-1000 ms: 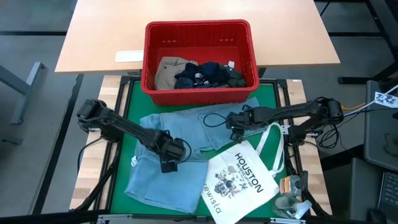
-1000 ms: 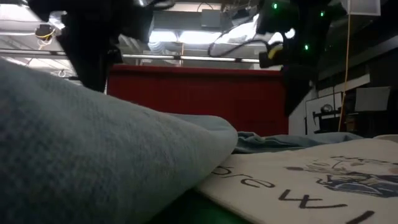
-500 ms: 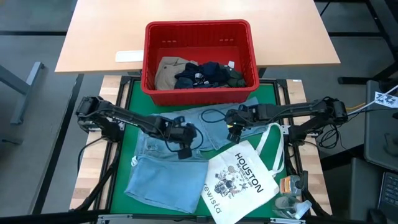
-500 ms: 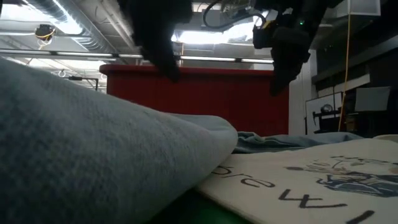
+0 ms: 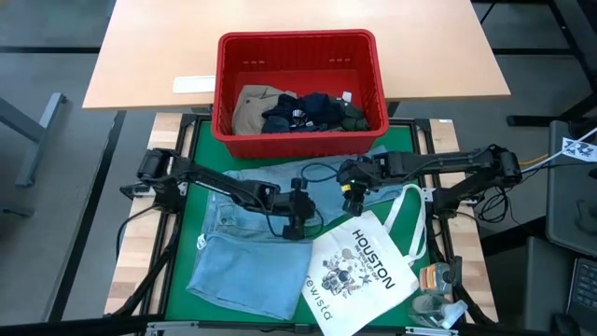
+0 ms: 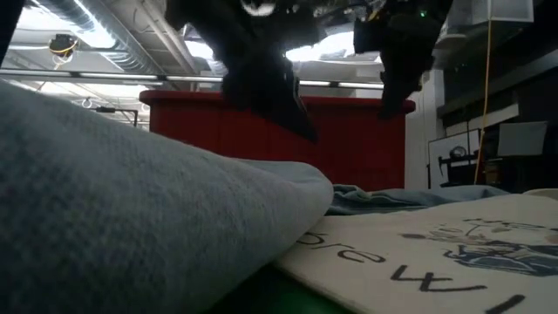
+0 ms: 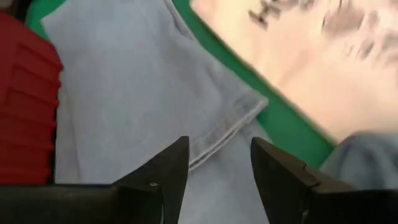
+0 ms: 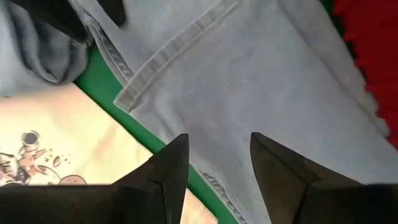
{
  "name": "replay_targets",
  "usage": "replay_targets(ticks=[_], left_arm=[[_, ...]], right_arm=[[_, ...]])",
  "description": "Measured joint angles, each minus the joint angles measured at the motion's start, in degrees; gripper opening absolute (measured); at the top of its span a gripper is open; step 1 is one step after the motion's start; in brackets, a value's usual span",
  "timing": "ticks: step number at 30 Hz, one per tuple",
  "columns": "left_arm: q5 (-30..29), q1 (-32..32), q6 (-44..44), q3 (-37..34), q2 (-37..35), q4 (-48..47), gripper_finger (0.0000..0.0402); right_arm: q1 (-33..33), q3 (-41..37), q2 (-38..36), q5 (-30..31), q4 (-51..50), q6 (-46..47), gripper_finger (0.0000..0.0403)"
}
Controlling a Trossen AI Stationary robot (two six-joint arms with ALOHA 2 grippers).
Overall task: Fold Laundry from Bin
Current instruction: Fold the blue jeans
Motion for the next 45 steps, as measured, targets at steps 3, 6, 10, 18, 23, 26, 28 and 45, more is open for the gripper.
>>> replay_targets(ticks=[3,6,10,18,23,26,28,45], left_arm=[[-1.51,0.34,5.98,0.0,3.12,0.15,0.0168],[-5.58,0.77,10.57,0.0,6.1,1.47,0.0167],[-6.59,1.66,14.98,0.0,9.66,2.64,0.0167],[-11.1,2.03,14.75,0.0,11.31,8.05,0.0166],[-10.97,2.4,15.17,0.0,11.33,12.03,0.0166],[-10.11,2.78,15.13,0.0,11.33,11.97,0.016],[-10.06,2.86,15.16,0.0,11.33,12.0,0.0144],[-10.78,2.85,11.39,0.0,4.46,4.73,0.0004]], right_arm=[[0.0,2.13,-0.02,0.0,-0.8,-1.55,0.017],[0.0,3.58,-0.02,0.0,-0.7,-2.49,0.017],[0.0,4.51,-0.04,0.04,-0.68,-2.56,0.017],[0.0,4.83,-0.04,0.04,-0.59,-2.54,0.017],[0.0,4.83,-0.04,0.04,-0.59,-2.54,0.017],[0.0,4.83,-0.04,0.04,-0.59,-2.53,0.017],[0.0,4.83,-0.04,0.04,-0.59,-2.52,0.017],[0.07,4.81,-0.04,1.98,-12.21,2.06,0.017]])
